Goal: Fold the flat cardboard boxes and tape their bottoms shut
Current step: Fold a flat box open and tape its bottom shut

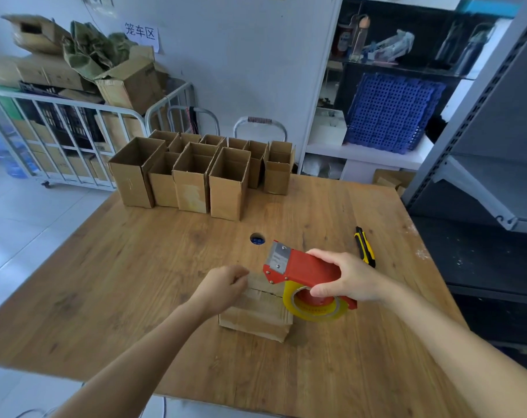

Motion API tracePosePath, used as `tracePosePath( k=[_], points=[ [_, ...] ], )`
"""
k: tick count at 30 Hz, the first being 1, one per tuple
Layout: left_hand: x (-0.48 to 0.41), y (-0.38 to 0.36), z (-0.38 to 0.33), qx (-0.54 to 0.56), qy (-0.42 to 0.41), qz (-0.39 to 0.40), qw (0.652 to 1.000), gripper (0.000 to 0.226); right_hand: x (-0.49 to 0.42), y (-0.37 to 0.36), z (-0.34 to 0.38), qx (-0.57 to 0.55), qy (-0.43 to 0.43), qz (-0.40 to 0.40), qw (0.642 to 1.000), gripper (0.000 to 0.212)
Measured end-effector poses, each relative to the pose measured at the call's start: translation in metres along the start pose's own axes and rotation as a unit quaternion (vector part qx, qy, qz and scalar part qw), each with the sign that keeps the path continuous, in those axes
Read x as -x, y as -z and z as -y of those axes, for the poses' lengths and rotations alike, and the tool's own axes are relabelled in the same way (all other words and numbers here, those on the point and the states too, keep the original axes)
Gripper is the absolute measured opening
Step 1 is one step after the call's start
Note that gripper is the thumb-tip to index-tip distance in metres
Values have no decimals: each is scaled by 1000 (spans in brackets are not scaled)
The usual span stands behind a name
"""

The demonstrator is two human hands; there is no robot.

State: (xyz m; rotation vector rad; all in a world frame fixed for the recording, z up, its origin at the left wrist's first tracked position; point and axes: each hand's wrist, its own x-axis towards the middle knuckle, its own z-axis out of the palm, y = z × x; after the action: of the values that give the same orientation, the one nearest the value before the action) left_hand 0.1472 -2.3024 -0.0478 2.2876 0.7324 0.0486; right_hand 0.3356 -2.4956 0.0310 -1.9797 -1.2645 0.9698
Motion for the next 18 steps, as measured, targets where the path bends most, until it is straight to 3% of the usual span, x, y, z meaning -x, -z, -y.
tracePosePath(
  k=[3,5,6,8,10,18],
  points=[
    [-4,3,-15,53,24,-31,998,34,-1,0,1,11,-2,6,1000,50],
    [-7,2,-23,177,65,-33,981,31,-2,-1,2,26,-5,13,1000,53],
    [-9,2,-27,288,110,-18,951,31,-3,-1,2,33,-6,16,999,54],
    [-9,6,-37,489,195,35,849,31,-4,-1,4,47,-6,21,999,54],
    [-7,13,-44,555,231,91,794,34,-5,-1,4,60,-9,23,998,57],
    [-7,23,-49,559,241,143,780,24,-6,-1,4,78,-10,38,996,60]
  ],
)
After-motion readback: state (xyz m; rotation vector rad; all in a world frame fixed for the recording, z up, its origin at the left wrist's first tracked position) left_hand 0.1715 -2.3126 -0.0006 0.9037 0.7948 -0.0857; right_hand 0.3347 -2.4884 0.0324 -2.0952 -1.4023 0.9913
